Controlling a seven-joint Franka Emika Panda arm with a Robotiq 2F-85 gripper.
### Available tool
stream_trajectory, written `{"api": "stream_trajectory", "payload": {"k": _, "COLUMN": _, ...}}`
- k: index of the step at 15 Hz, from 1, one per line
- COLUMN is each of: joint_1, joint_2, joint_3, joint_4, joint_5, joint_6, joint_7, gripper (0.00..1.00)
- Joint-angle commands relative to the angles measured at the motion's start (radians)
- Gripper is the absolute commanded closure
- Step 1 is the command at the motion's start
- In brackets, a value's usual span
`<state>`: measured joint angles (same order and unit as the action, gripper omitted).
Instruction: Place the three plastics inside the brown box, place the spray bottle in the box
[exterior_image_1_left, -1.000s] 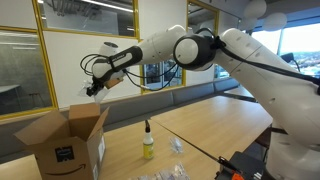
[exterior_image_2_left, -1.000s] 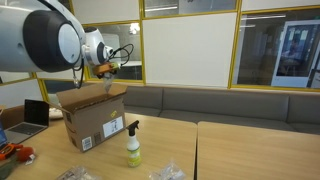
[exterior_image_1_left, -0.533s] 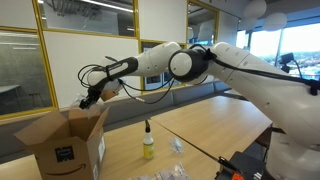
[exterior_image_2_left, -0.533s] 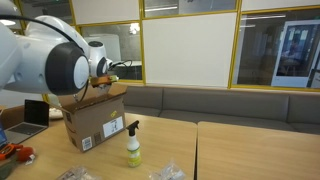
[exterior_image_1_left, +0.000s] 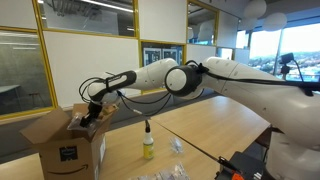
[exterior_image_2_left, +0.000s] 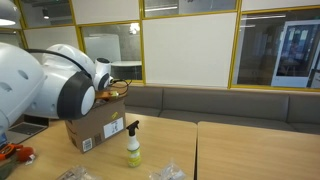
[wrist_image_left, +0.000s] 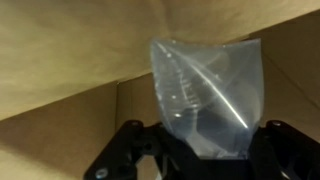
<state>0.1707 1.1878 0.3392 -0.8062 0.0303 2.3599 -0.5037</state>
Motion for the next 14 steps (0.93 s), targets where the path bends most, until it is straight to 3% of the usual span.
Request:
{"api": "stream_trajectory", "payload": {"k": 1, "joint_1": 0.035, "joint_2": 0.073, "joint_3": -0.017, "joint_4": 0.126, "joint_5": 0.006, "joint_6": -0.144, "joint_7": -0.036, "gripper": 0.61}}
{"api": "stream_trajectory", "payload": {"k": 2, "joint_1": 0.043, "joint_2": 0.081, "joint_3": -0.028, "joint_4": 0.134, "joint_5": -0.001, "joint_6": -0.184, "joint_7": -0.040, "gripper": 0.60}}
{"api": "stream_trajectory", "payload": {"k": 10, "joint_1": 0.082, "joint_2": 0.123, "joint_3": -0.124, "joint_4": 0.174, "joint_5": -0.065, "joint_6": -0.409, "joint_7": -0.058, "gripper": 0.01}}
{"api": "stream_trajectory", "payload": {"k": 14, "joint_1": 0.079, "joint_2": 0.116, "joint_3": -0.173, "joint_4": 0.162, "joint_5": -0.117, "joint_6": -0.461, "joint_7": -0.052, "gripper": 0.00}}
